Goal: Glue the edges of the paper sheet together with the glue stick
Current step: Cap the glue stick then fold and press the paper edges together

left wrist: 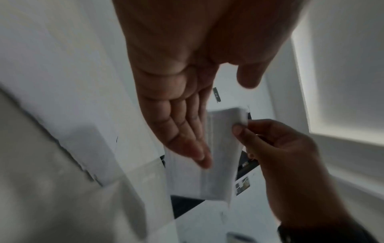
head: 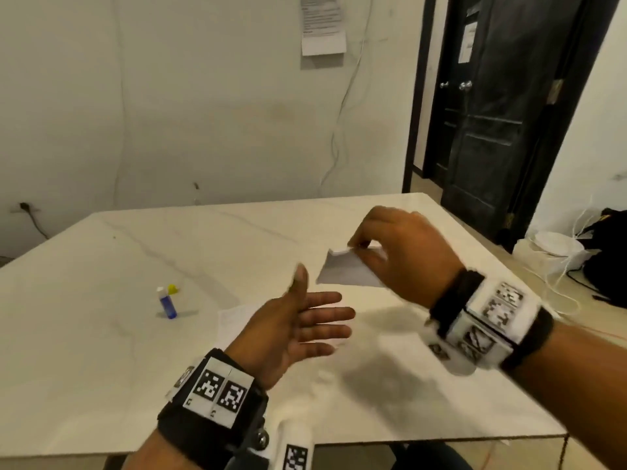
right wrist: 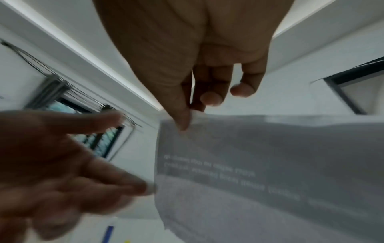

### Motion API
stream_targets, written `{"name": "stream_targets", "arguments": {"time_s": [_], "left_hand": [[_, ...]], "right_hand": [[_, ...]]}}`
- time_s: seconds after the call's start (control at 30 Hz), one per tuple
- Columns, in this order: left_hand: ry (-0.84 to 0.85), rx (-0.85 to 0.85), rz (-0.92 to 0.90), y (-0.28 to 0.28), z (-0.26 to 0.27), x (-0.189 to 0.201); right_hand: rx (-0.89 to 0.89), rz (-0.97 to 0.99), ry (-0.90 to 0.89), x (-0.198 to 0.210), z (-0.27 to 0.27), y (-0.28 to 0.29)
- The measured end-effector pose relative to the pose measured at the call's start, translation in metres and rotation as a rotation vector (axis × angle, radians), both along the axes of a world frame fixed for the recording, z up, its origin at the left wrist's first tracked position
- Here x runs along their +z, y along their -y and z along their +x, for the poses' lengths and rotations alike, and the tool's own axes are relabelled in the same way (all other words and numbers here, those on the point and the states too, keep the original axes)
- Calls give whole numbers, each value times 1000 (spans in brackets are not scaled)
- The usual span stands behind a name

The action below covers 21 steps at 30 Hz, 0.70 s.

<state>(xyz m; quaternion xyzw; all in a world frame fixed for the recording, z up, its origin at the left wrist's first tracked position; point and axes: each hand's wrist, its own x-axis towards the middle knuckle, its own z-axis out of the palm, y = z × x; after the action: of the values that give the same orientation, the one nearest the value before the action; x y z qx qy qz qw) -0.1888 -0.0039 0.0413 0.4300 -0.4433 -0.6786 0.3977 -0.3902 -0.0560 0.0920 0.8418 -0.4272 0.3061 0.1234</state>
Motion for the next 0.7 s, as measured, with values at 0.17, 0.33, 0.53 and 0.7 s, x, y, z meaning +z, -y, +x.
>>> {"name": "stream_targets", "arguments": {"time_s": [0.17,0.33,0.53,0.7], "left_hand": [[-419,228,31,-7,38,-3],[-304,409,-145,-21,74,-14],[-338,370,-27,-37,98,-10],[-219,518,-20,-26,118,-18]], "right_hand": [[278,-151,-97,-49,49,-70],[68,-17,109,-84,45,-67],[161,154,380,-73,38,-37],[219,379,728,-58,49,-7]]}}
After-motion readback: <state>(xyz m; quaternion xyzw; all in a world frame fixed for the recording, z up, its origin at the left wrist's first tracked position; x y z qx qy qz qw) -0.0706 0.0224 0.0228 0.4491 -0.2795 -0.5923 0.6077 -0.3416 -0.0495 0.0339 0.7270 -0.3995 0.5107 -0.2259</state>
